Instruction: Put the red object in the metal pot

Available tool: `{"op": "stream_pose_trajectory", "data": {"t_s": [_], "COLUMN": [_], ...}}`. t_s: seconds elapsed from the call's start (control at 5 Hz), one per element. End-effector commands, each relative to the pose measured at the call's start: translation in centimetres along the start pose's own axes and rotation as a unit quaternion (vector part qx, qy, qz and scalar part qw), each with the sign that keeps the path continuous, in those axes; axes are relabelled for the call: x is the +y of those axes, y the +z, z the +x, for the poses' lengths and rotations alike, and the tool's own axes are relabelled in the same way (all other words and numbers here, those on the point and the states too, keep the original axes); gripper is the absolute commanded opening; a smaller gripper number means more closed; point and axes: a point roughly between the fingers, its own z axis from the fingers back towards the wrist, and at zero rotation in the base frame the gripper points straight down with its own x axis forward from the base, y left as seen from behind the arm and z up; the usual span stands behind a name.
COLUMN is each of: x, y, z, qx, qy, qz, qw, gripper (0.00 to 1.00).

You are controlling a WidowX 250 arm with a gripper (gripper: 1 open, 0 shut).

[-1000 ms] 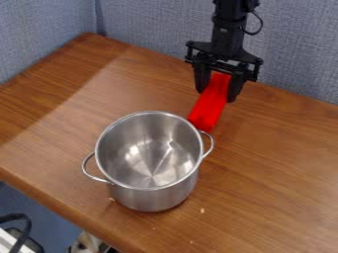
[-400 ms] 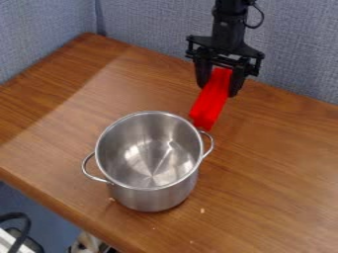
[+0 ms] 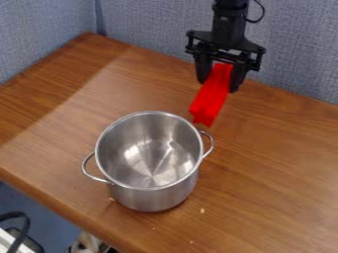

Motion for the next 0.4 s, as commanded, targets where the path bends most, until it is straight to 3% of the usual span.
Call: {"op": "stream_pose_trajectory", "data": {"t_s": [0.0, 0.2], "x": [-0.09, -0.06], "y": [3.7, 4.22], "z": [-0.13, -0.61], "qx": [-0.045, -0.042], "qy": [-0.005, -0.006], "qz": [0.002, 0.007], "qw": [0.999, 0.9991], "gripper": [0.0, 0.0]}}
